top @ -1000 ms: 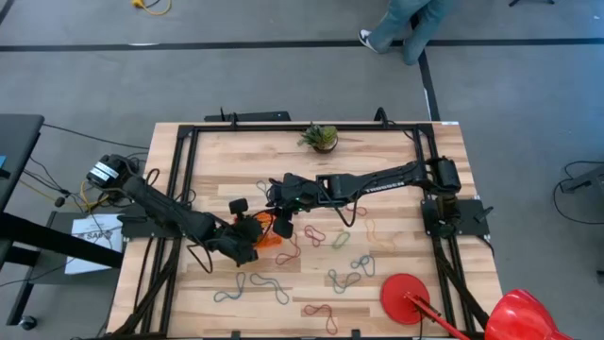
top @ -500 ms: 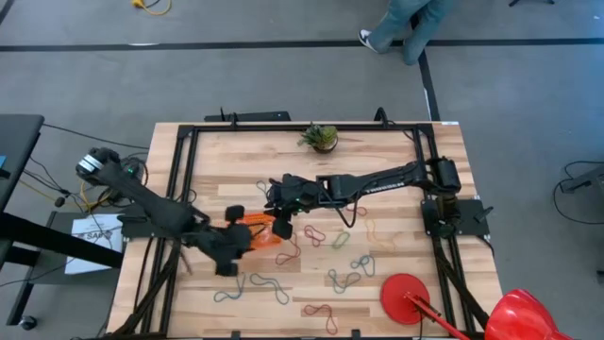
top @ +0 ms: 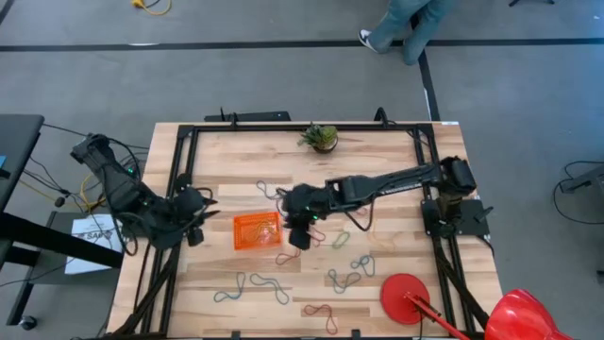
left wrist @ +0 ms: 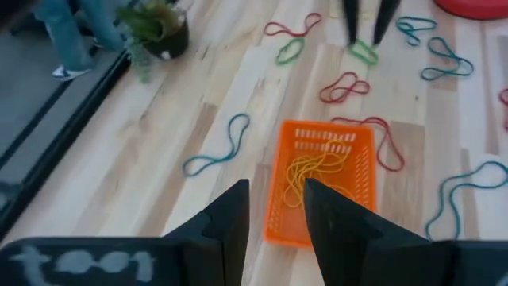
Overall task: Pick and place rubber bands into bin
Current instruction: Put the yellow rubber band into the orange container
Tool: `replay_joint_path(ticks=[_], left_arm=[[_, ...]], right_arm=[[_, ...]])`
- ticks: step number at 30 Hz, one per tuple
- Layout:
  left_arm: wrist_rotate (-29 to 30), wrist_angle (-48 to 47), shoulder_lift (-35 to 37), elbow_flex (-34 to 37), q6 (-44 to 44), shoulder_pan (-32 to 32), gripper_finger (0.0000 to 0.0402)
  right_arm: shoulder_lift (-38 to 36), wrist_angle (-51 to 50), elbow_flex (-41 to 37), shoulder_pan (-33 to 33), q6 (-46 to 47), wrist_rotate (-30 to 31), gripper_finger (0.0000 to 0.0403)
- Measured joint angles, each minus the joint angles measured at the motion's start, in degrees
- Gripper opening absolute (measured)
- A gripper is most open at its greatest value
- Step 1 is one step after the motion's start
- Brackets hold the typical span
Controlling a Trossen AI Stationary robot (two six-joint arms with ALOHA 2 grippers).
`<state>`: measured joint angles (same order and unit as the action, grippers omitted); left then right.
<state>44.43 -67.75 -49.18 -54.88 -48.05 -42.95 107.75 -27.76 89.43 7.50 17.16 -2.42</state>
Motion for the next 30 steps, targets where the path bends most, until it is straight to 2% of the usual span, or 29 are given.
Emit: replay_joint_path(ticks=[4, 8, 11, 15, 19, 24, 30], left_arm=[[1.49, 1.83, 3.86, 6.4, -4.46, -2.12, 0.0111], [3.26, 9.76, 5.48, 13.9, -4.95, -3.16, 0.0111], [3.34, 17.51, 5.31, 18.65, -2.94, -3.18, 0.0111], [1.87, 24.56, 4.66, 22.39, -2.45, -3.19, 0.0111], [0.64, 27.05, 4.32, 22.72, -2.21, -3.96, 0.0111], [1.05, 28.72, 4.34, 22.74, 0.92, -4.97, 0.0111], [1.97, 28.74, 4.33, 22.74, 2.91, -5.47, 0.0111]], right_arm=[[-2.02, -15.61, -0.02, 2.86, 7.27, 6.73, 0.0079], [-3.37, -30.06, -0.02, 5.7, 17.08, 12.8, 0.0079], [-3.28, -39.91, -0.02, 7.4, 26.24, 12.69, 0.0079], [-2.32, -48.91, -0.38, 10.07, 31.8, 13.06, 0.0079], [-2.72, -54.17, -3.13, 11.5, 36.83, 13.04, 0.0079], [-5.89, -62.07, -6.59, 12.08, 38.43, 14.22, 0.0079], [-17.22, -58.23, -15.28, 12.38, 40.2, 20.18, 0.0079]])
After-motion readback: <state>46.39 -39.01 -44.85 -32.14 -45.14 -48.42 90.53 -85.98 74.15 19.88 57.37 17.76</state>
